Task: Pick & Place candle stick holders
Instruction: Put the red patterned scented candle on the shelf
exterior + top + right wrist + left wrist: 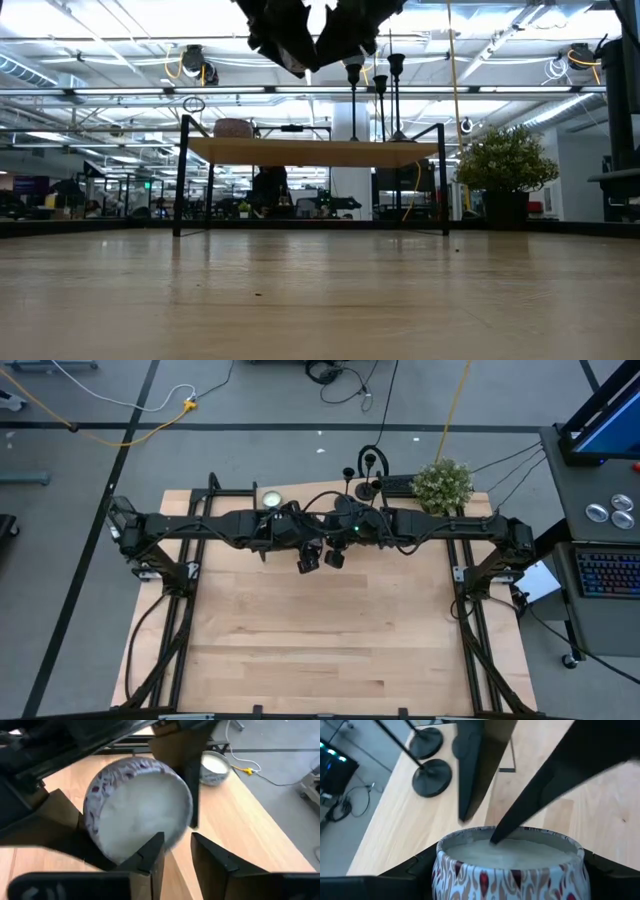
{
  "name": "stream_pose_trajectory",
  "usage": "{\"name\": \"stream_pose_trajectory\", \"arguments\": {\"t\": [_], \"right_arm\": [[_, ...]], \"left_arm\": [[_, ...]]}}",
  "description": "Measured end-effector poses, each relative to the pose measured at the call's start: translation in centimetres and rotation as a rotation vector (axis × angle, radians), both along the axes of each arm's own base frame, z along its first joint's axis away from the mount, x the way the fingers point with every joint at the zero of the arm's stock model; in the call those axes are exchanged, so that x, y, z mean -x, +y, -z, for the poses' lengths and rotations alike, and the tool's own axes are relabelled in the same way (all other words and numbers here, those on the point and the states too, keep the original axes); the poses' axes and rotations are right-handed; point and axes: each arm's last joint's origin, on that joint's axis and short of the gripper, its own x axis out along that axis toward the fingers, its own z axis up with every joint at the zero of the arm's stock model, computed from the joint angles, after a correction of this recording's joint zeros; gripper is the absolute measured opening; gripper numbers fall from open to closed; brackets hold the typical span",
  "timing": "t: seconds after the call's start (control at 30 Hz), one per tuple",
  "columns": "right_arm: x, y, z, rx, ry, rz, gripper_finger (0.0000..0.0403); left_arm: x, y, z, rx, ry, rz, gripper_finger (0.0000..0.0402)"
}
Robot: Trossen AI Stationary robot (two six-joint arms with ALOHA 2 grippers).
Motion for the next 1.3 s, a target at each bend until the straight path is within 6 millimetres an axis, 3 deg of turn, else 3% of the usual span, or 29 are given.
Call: {"name": "stream_pose_trajectory", "arguments": {"t": [0.4,0.53,0.8,1.0,1.3], "right_arm": [[4.1,-0.2,-2.3,0.099,0.099,0.107,0.0096],[5.6,-0.1,-2.8,0.085,0.135,0.115,0.0094],[7.5,0.2,-3.1,0.058,0.172,0.129,0.0094],[8.9,0.4,-2.3,0.069,0.157,0.117,0.0096],[11.4,0.8,-1.0,0.025,0.098,0.104,0.0096]], "left_arm": [[0.0,0.3,0.1,0.043,-0.106,-0.217,0.0286],[-0.5,0.5,1.8,0.03,-0.216,-0.339,0.03],[-1.0,1.0,5.0,-0.008,-0.487,-0.586,0.0285],[-2.5,2.6,9.2,-0.055,-0.436,-0.668,0.031],[-3.2,4.4,9.3,0.002,-0.441,-0.643,0.0266]]}}
